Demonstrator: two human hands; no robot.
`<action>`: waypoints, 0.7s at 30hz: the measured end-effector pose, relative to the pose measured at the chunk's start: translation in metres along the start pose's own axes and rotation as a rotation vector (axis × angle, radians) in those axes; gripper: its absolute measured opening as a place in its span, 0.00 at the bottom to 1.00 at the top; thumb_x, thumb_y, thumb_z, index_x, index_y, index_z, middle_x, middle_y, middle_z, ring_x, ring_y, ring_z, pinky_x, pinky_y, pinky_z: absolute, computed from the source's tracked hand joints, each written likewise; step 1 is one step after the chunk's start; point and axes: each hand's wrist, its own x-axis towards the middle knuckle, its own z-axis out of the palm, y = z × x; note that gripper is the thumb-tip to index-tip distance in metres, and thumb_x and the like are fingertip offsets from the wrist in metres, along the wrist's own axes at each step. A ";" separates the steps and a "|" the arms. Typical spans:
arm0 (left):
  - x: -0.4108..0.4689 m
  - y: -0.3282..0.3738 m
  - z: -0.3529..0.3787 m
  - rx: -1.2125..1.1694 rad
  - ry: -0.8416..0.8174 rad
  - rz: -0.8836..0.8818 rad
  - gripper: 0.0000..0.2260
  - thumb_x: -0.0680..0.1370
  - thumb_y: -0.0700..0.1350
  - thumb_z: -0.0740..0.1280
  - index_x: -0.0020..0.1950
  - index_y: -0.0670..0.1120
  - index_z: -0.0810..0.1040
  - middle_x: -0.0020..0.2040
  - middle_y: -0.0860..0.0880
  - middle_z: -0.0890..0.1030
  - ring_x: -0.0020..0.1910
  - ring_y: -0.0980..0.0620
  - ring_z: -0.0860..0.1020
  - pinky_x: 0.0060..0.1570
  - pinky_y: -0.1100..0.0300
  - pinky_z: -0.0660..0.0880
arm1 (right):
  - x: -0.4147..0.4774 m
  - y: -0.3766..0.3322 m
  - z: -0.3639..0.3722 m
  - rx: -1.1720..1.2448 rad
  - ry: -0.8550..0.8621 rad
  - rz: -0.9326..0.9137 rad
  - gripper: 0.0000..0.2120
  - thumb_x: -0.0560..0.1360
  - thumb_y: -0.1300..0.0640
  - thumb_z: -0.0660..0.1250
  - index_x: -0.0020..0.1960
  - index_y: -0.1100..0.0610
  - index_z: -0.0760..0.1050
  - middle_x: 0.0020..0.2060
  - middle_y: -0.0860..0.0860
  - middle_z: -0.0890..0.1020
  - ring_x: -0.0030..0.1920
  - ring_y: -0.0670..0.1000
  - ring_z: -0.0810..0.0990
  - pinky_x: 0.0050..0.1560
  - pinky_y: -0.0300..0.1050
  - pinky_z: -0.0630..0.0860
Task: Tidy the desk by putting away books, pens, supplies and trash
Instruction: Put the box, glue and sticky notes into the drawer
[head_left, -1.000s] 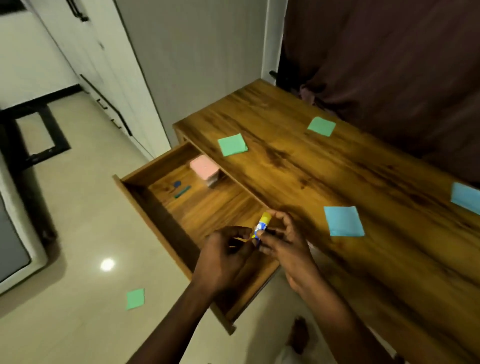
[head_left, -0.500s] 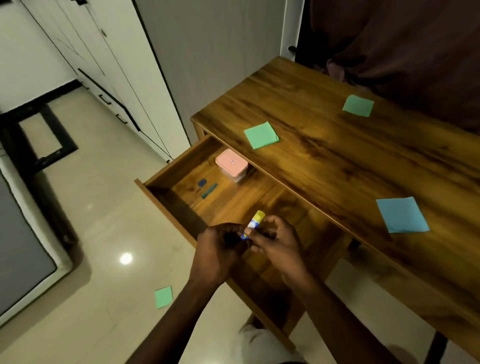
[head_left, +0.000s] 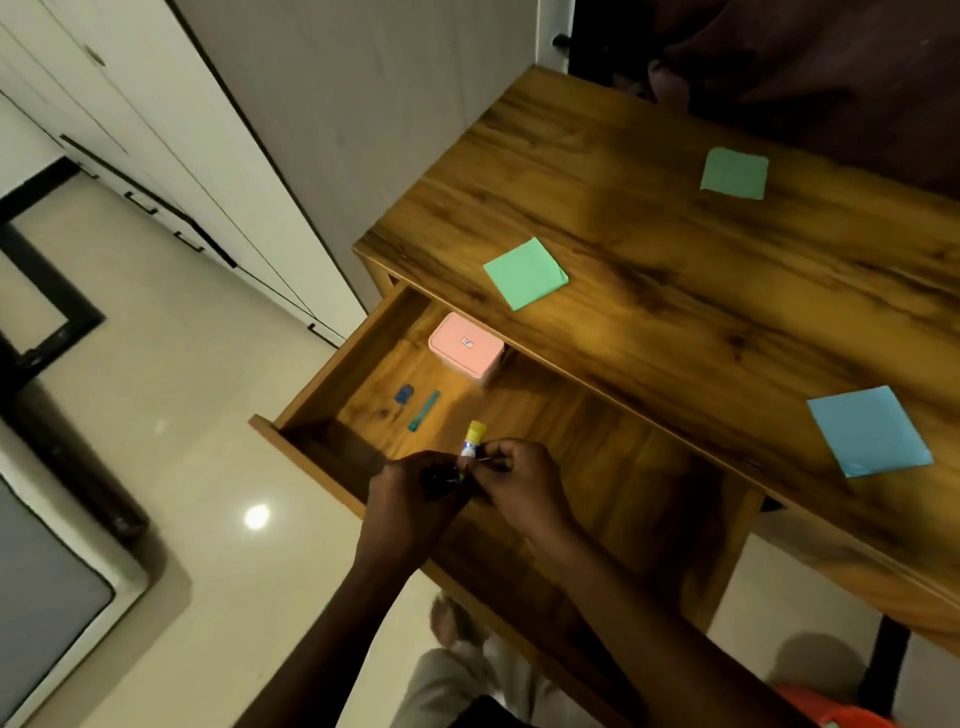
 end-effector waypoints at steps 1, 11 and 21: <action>0.008 -0.005 -0.003 0.010 -0.009 -0.007 0.13 0.72 0.46 0.78 0.56 0.48 0.85 0.48 0.57 0.85 0.44 0.63 0.84 0.44 0.69 0.81 | 0.007 0.000 0.005 -0.010 0.018 0.004 0.11 0.73 0.52 0.77 0.54 0.54 0.83 0.47 0.49 0.87 0.44 0.47 0.86 0.43 0.48 0.86; 0.093 -0.049 -0.048 0.080 -0.238 -0.028 0.17 0.74 0.40 0.76 0.62 0.47 0.82 0.58 0.52 0.83 0.46 0.63 0.80 0.41 0.73 0.74 | 0.093 0.003 0.065 -0.142 0.283 0.162 0.15 0.70 0.54 0.80 0.52 0.57 0.81 0.50 0.53 0.85 0.49 0.52 0.86 0.51 0.54 0.84; 0.136 -0.074 -0.074 0.056 -0.353 0.031 0.16 0.74 0.37 0.75 0.62 0.43 0.83 0.57 0.48 0.85 0.44 0.65 0.78 0.38 0.82 0.71 | 0.108 -0.002 0.101 -0.248 0.353 0.263 0.09 0.74 0.50 0.73 0.50 0.54 0.84 0.49 0.51 0.87 0.52 0.52 0.85 0.55 0.48 0.81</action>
